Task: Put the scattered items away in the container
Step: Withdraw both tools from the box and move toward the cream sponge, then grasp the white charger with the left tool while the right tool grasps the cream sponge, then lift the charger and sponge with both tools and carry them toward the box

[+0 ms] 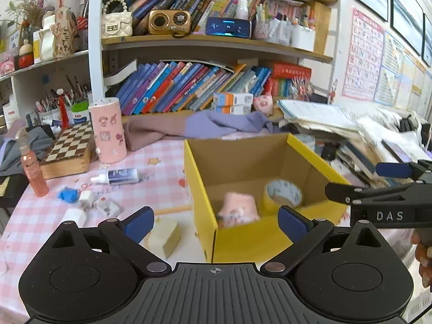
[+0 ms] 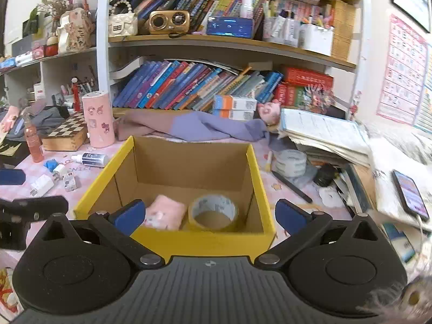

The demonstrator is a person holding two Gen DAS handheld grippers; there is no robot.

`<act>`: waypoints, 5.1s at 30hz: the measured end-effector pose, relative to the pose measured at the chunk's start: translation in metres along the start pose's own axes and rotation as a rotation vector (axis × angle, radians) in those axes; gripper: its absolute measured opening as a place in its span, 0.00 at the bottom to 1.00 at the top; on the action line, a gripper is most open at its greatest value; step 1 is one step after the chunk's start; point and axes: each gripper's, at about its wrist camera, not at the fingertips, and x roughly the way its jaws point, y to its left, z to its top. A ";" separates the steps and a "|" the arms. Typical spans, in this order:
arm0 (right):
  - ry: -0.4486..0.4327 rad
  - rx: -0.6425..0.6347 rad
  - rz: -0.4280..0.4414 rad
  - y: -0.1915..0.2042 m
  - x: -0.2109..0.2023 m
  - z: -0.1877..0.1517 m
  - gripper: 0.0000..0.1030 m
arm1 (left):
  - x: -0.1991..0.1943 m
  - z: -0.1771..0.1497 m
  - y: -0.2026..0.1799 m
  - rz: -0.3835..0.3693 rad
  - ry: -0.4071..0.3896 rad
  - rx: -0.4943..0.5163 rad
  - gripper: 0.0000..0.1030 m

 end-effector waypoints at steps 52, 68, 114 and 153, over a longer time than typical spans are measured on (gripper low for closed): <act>0.202 -0.007 0.144 0.168 -0.043 -0.064 0.97 | -0.093 -0.102 0.122 0.155 0.159 -0.189 0.97; 0.179 -0.084 0.182 0.196 -0.016 -0.047 0.71 | -0.077 -0.095 0.150 0.195 0.136 -0.222 0.97; 0.382 0.219 -0.145 0.250 0.185 0.002 0.76 | 0.135 -0.036 0.239 0.063 0.219 0.038 0.60; 0.232 0.048 0.097 0.229 0.128 0.018 0.25 | 0.053 -0.031 0.232 0.153 0.123 -0.186 0.40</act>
